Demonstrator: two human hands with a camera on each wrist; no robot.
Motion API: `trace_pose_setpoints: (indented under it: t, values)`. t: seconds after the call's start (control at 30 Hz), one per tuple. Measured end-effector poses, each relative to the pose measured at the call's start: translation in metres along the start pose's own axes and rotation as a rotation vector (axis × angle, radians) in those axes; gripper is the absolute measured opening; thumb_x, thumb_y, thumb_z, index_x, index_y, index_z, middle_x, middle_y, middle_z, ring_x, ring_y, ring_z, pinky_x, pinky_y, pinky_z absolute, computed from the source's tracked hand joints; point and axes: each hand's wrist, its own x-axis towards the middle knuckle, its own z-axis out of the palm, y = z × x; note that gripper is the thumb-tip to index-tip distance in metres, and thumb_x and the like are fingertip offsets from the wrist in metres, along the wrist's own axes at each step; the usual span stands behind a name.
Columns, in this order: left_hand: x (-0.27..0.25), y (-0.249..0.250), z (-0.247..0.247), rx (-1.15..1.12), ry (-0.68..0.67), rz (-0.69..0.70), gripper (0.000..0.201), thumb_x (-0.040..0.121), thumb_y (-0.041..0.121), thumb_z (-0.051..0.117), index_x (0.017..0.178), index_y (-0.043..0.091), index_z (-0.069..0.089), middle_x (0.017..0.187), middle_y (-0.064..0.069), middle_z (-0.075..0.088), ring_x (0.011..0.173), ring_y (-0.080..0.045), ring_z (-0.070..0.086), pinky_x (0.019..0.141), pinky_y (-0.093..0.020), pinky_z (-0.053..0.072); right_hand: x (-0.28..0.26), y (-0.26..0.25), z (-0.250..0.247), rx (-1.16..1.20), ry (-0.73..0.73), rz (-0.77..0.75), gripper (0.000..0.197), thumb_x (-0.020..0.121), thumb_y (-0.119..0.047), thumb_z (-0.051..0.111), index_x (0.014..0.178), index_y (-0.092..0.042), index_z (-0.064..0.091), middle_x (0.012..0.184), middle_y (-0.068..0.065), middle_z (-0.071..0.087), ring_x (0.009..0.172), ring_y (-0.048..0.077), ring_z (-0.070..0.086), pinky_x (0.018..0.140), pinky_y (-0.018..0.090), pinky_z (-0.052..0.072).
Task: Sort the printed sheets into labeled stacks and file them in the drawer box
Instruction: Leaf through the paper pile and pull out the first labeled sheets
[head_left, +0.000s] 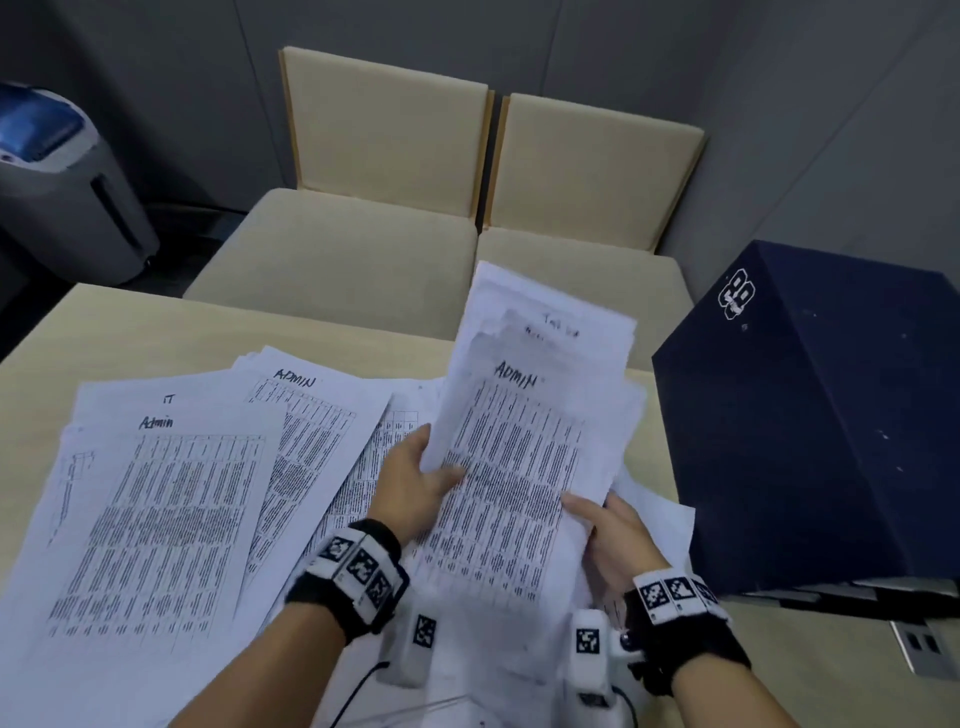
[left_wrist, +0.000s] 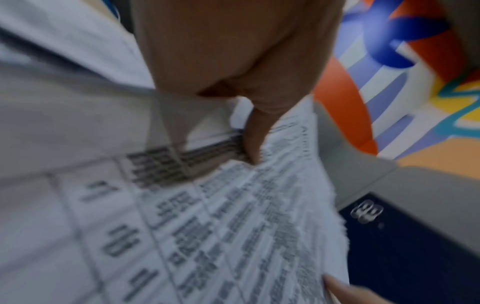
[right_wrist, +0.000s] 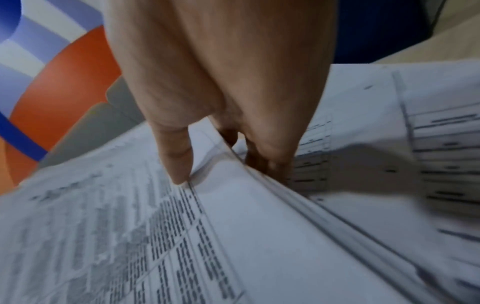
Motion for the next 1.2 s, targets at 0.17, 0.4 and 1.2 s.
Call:
trace_pose_setpoints:
  t: [0.17,0.4,1.2]
  values:
    - [-0.011,0.068,-0.032,-0.178,-0.082,0.216,0.028,0.084,0.012,0.077,0.109,0.012,0.067,0.094,-0.017,0.072,0.078,-0.032,0.066,0.071,-0.046,0.056,-0.026,-0.057,0.026,0.035,-0.068,-0.316,0.029,0.091,-0.008,0.064,0.12,-0.006,0.062,0.115,0.013,0.071,0.109,0.029,0.067,0.088,0.036,0.056]
    - [-0.032,0.115,-0.049,-0.316,0.012,0.334,0.045,0.081,0.028,0.076,0.121,0.014,0.061,0.109,-0.002,0.074,0.098,-0.017,0.072,0.084,-0.037,0.059,-0.082,-0.063,0.06,-0.151,-0.002,-0.626,0.024,0.081,-0.027,0.077,0.079,-0.026,0.052,0.064,-0.015,0.065,0.06,-0.004,0.06,0.063,0.015,0.048]
    - [-0.027,-0.071,-0.245,0.399,0.405,-0.328,0.028,0.086,0.022,0.073,0.107,0.012,0.056,0.109,-0.008,0.063,0.094,-0.023,0.059,0.085,-0.033,0.049,-0.06,-0.021,0.134,-0.165,0.123,-0.391,0.013,0.095,-0.027,0.062,0.093,-0.014,0.066,0.077,-0.001,0.065,0.07,0.019,0.058,0.062,0.024,0.049]
